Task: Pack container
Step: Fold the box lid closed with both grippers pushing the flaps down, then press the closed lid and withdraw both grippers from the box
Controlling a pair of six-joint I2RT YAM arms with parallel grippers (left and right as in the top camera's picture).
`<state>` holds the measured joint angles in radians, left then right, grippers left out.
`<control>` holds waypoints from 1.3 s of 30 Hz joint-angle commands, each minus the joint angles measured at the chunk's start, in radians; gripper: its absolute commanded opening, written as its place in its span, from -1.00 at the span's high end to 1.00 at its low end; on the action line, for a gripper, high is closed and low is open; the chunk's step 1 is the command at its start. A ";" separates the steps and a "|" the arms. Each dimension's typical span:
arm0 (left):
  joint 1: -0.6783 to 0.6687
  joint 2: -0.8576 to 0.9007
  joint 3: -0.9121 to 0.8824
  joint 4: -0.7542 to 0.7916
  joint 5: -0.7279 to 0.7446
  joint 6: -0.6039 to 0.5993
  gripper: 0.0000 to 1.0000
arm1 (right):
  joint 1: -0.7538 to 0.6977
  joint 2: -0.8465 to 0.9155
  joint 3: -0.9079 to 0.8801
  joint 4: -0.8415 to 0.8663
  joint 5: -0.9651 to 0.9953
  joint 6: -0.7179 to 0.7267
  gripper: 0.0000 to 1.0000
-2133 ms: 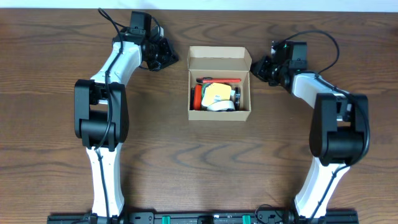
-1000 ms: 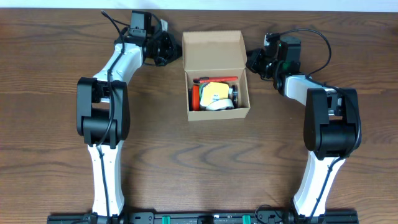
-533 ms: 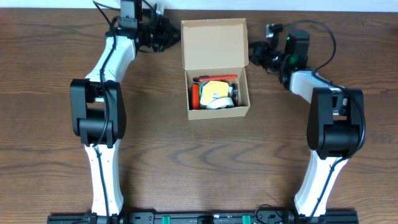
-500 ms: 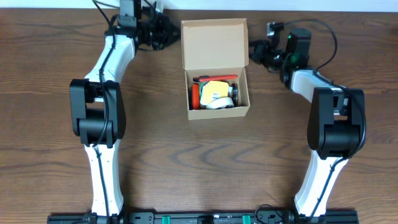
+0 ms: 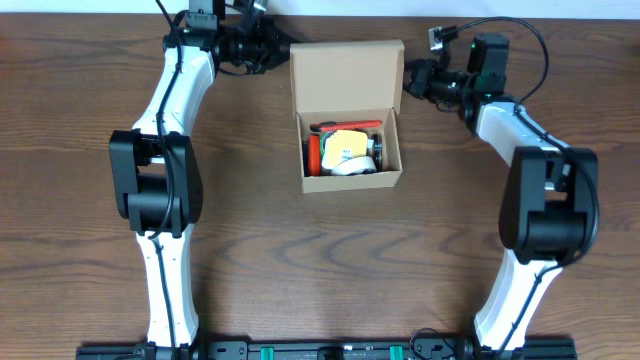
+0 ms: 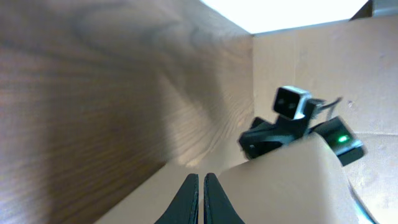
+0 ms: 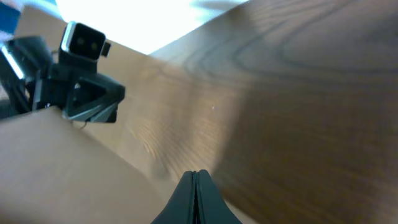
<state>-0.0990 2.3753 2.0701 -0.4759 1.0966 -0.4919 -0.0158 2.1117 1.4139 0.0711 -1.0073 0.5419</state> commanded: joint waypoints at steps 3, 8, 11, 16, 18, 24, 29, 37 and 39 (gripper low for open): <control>0.003 -0.058 0.020 -0.126 -0.021 0.168 0.89 | 0.000 -0.139 0.018 -0.198 0.055 -0.246 0.97; -0.002 -0.133 0.020 -0.291 -0.113 0.313 0.89 | 0.007 -0.230 0.018 -0.372 0.142 -0.355 0.97; -0.007 -0.198 0.020 -0.411 -0.188 0.407 0.89 | 0.014 -0.301 0.018 -0.496 0.213 -0.425 0.97; -0.025 -0.314 0.020 -0.579 -0.324 0.534 0.89 | 0.031 -0.414 0.018 -0.645 0.310 -0.497 0.97; -0.039 -0.362 0.020 -0.642 -0.372 0.576 0.89 | 0.039 -0.459 0.018 -0.697 0.332 -0.509 0.98; -0.107 -0.430 0.019 -0.819 -0.498 0.684 0.88 | 0.088 -0.512 0.014 -0.888 0.379 -0.579 0.97; -0.180 -0.416 -0.037 -0.824 -0.550 0.705 0.88 | 0.154 -0.509 -0.053 -0.946 0.451 -0.603 0.97; -0.249 -0.414 -0.278 -0.689 -0.550 0.693 0.88 | 0.200 -0.507 -0.215 -0.834 0.506 -0.597 0.97; -0.252 -0.414 -0.328 -0.658 -0.546 0.689 0.88 | 0.200 -0.507 -0.260 -0.795 0.512 -0.594 0.97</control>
<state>-0.3481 1.9461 1.7992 -1.1561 0.5655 0.1879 0.1764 1.5967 1.2083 -0.7521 -0.5323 -0.0376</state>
